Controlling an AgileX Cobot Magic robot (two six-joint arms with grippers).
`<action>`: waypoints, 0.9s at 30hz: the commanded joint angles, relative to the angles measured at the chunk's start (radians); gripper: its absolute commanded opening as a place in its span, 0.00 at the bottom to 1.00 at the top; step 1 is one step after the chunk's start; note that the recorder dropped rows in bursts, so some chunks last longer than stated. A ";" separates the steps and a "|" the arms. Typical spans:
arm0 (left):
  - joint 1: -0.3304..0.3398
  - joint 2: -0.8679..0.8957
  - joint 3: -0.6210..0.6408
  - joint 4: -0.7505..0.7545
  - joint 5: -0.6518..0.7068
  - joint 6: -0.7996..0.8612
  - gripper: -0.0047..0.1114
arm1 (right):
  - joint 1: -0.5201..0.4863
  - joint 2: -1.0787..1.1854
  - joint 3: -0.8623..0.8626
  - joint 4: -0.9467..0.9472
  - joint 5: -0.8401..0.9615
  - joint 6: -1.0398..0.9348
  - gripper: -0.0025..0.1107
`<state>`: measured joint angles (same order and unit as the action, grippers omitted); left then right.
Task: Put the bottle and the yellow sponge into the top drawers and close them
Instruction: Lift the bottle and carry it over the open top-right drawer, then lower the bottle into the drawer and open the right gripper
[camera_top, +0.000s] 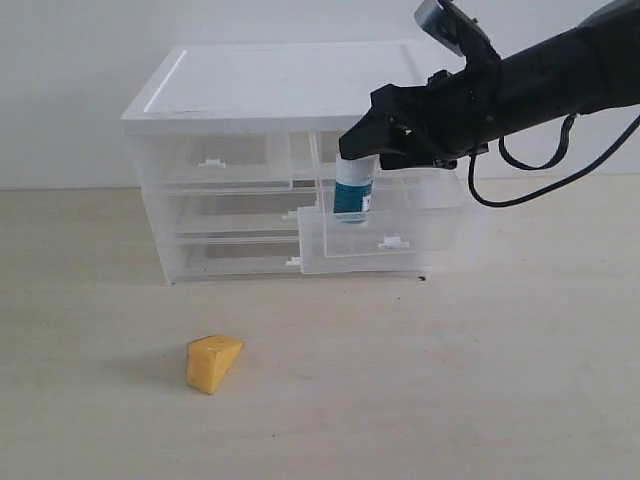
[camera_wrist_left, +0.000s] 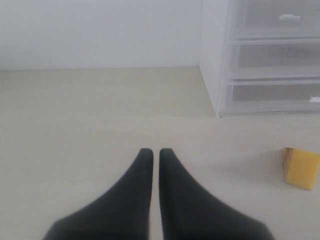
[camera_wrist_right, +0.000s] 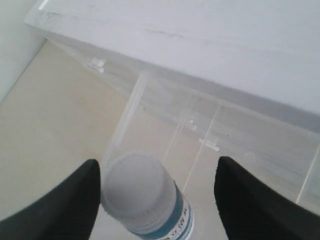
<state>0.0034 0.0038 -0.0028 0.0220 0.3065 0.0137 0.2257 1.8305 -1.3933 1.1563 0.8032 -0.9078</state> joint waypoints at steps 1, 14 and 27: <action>0.004 -0.004 0.003 -0.004 0.000 0.003 0.08 | -0.007 -0.030 -0.005 -0.041 -0.036 -0.018 0.56; 0.004 -0.004 0.003 -0.004 0.000 0.003 0.08 | -0.005 -0.165 -0.005 -0.050 0.102 -0.121 0.55; 0.004 -0.004 0.003 -0.004 0.000 0.003 0.08 | 0.135 -0.145 -0.002 -0.204 0.143 -0.197 0.02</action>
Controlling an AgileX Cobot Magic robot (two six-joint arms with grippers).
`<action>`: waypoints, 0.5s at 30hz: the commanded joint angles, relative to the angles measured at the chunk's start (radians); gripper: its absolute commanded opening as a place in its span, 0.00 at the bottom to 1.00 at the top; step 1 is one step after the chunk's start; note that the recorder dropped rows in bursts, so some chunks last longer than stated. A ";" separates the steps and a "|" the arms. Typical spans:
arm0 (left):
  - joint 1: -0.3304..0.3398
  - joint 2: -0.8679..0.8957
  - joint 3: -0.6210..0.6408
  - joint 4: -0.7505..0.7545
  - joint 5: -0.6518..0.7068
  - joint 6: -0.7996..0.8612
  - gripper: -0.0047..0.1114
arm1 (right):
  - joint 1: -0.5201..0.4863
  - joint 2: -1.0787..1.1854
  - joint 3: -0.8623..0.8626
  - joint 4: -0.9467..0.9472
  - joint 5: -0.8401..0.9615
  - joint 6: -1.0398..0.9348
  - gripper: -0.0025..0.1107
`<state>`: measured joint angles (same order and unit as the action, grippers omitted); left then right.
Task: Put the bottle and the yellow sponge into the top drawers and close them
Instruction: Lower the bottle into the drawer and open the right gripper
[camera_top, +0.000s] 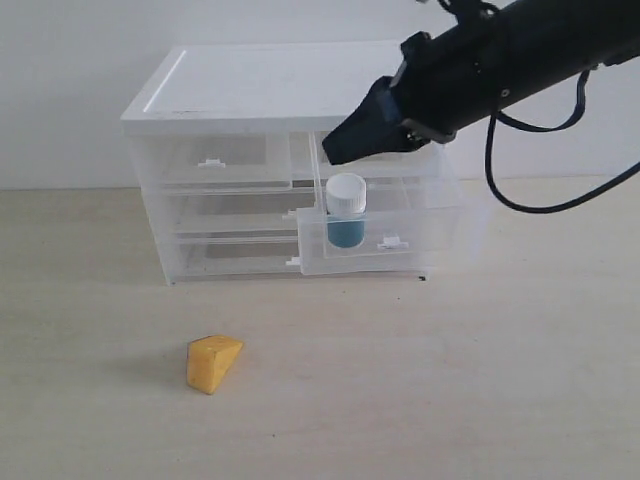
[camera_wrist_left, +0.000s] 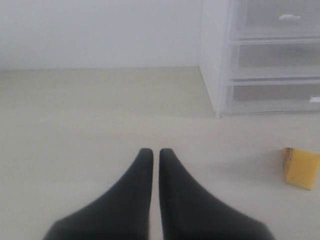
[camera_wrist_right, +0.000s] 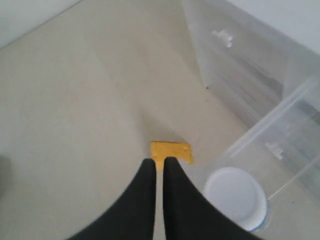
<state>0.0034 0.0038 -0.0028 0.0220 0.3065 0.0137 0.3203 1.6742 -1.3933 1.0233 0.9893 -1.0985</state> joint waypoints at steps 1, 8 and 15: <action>0.004 -0.004 0.003 -0.004 0.000 0.003 0.08 | 0.047 0.018 -0.002 -0.097 -0.064 0.013 0.02; 0.004 -0.004 0.003 -0.004 0.000 0.003 0.08 | 0.049 0.054 -0.002 -0.163 -0.167 0.056 0.02; 0.004 -0.004 0.003 -0.004 0.000 0.003 0.08 | 0.049 0.070 -0.002 -0.377 -0.281 0.187 0.02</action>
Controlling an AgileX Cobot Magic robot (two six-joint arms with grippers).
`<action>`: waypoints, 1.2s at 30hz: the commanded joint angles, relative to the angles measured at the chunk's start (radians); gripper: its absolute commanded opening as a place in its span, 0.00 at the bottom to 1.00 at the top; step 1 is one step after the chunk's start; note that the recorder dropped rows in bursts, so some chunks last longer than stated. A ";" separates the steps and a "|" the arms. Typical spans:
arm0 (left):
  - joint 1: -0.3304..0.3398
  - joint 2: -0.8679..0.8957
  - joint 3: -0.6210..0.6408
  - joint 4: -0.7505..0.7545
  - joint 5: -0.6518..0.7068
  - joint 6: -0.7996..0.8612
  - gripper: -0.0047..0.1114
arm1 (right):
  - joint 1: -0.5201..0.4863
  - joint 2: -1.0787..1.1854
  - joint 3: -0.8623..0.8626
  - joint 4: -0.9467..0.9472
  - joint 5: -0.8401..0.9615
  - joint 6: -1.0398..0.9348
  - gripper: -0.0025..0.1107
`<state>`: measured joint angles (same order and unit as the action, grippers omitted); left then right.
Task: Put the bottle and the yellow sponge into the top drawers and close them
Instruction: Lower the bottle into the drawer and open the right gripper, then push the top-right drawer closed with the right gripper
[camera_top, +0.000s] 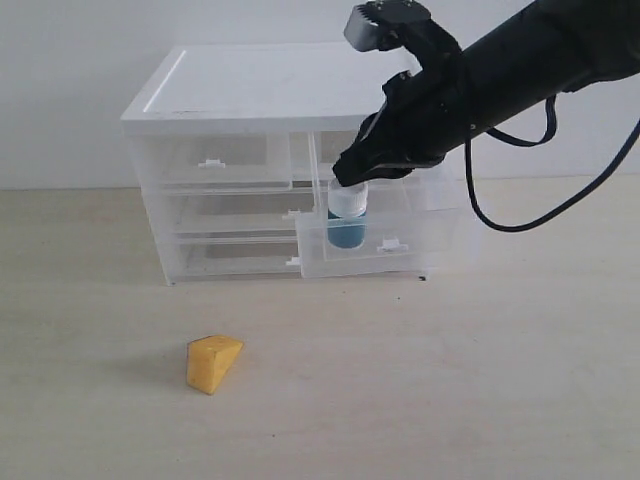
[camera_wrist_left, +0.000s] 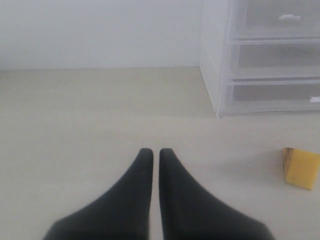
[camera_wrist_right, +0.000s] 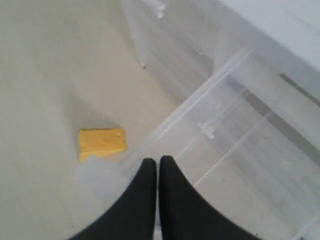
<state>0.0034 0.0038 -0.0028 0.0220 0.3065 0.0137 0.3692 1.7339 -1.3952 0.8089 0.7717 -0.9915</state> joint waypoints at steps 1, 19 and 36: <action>0.004 -0.004 0.003 -0.004 0.000 0.003 0.08 | 0.000 0.010 0.000 -0.206 -0.079 0.114 0.02; 0.004 -0.004 0.003 -0.004 0.000 0.003 0.08 | -0.002 -0.148 0.000 -0.375 -0.162 0.261 0.02; 0.004 -0.004 0.003 -0.004 0.000 0.003 0.08 | 0.020 -0.188 0.128 -0.361 0.278 0.222 0.02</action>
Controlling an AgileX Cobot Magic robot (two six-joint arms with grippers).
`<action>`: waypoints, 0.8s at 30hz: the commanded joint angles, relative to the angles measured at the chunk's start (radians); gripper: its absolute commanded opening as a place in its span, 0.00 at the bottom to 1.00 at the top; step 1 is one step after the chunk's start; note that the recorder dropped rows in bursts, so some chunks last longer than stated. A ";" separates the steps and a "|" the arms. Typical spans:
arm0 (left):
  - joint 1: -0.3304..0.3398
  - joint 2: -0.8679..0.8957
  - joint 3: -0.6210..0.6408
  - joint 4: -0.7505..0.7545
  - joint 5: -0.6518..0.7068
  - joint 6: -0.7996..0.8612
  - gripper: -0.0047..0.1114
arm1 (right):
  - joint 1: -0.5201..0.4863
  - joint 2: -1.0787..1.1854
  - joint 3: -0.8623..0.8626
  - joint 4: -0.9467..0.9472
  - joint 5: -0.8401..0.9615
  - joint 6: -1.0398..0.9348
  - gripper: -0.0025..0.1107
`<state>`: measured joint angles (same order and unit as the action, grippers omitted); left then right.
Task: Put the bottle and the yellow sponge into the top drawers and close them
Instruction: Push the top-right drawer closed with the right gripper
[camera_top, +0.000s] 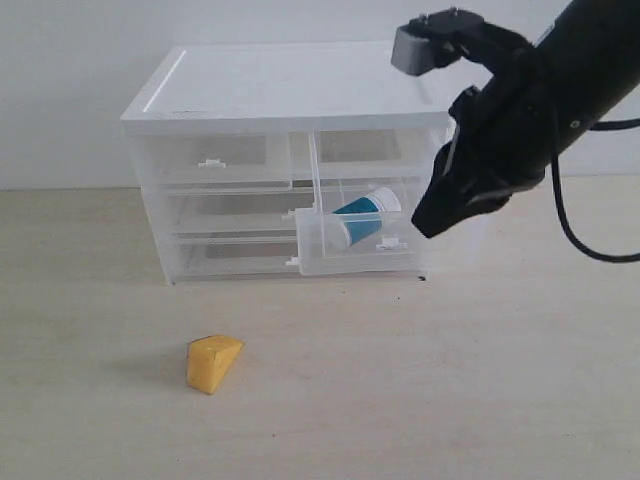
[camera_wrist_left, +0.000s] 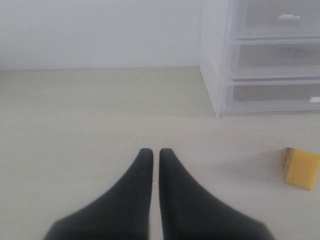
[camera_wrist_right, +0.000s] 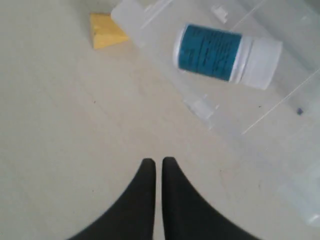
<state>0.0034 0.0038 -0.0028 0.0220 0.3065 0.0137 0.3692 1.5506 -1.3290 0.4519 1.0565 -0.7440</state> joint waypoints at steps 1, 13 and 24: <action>0.004 -0.004 0.003 -0.004 0.000 0.003 0.08 | 0.031 -0.005 0.086 -0.010 -0.048 -0.025 0.02; 0.004 -0.004 0.003 -0.004 0.000 0.003 0.08 | 0.070 -0.002 0.131 -0.018 -0.296 -0.023 0.02; 0.004 -0.004 0.003 -0.004 0.000 0.003 0.08 | 0.070 -0.002 0.131 -0.014 -0.373 -0.017 0.02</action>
<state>0.0034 0.0038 -0.0028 0.0220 0.3065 0.0137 0.4384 1.5506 -1.2017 0.4395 0.6981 -0.7579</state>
